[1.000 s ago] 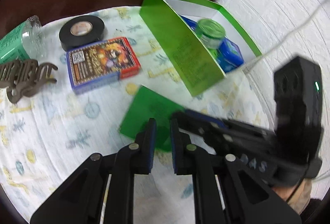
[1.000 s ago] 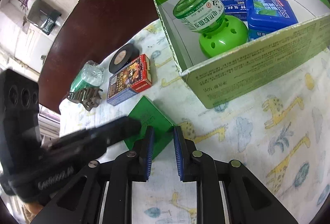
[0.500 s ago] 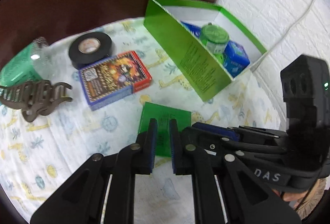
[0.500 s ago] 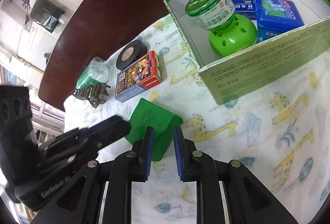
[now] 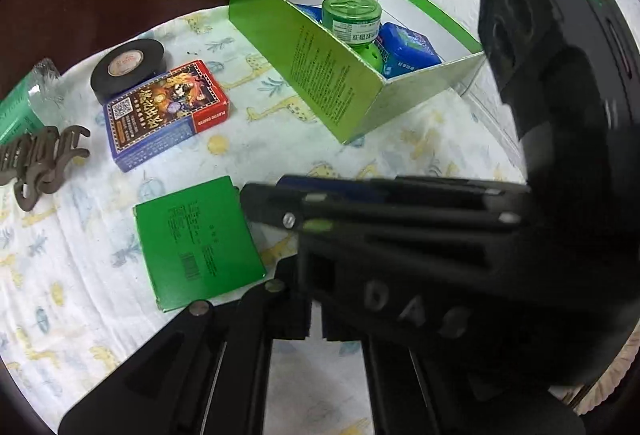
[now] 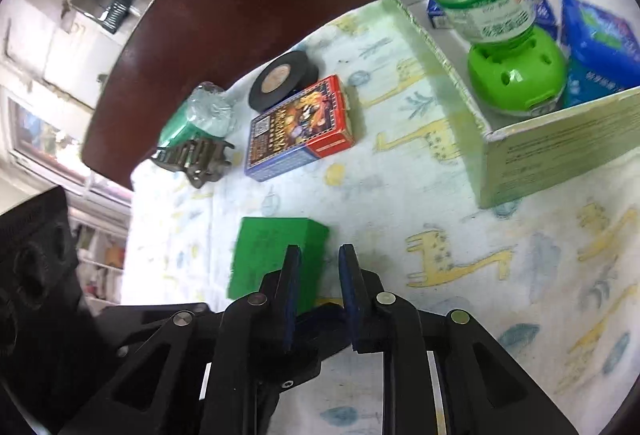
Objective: Organize rigid objects
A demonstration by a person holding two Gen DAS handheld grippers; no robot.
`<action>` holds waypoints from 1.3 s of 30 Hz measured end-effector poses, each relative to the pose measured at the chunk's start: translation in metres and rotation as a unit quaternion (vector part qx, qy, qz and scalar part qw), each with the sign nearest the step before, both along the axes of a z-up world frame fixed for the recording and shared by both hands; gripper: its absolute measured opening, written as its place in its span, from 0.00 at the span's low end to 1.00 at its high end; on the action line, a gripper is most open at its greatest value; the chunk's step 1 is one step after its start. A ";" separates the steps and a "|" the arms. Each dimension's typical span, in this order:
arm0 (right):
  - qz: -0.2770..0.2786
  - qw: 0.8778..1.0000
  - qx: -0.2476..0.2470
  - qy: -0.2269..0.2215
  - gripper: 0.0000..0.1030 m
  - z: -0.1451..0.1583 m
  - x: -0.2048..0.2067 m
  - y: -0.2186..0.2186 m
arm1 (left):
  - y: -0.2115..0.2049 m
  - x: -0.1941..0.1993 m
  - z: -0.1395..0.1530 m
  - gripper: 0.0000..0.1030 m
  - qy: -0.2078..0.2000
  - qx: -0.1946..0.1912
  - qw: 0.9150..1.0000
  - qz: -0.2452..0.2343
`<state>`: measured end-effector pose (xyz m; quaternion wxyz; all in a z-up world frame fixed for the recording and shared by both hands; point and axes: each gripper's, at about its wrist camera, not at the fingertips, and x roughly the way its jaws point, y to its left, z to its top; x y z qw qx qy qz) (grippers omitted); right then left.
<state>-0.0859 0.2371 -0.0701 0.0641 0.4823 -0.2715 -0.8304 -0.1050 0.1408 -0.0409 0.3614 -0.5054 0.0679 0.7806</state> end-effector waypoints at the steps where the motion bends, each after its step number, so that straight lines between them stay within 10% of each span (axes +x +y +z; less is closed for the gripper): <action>1: -0.003 1.000 0.003 0.006 0.22 0.004 0.002 0.002 | -0.004 0.001 0.003 0.01 0.005 -0.002 1.000 0.004; 8: -0.011 0.999 0.042 0.018 0.22 0.025 0.011 0.017 | -0.061 -0.013 0.026 0.03 0.037 0.006 0.995 0.092; 13: -0.004 1.000 0.016 0.002 0.28 0.020 0.012 0.008 | -0.073 -0.039 0.024 0.35 0.024 0.008 0.990 0.137; 25: 0.009 1.000 0.012 -0.012 0.35 0.011 0.002 -0.008 | -0.073 -0.030 0.003 0.11 -0.019 0.008 0.991 0.130; 39: 0.039 0.999 -0.006 -0.025 0.32 -0.005 -0.009 -0.022 | -0.076 -0.030 -0.002 0.13 -0.029 0.014 0.990 0.138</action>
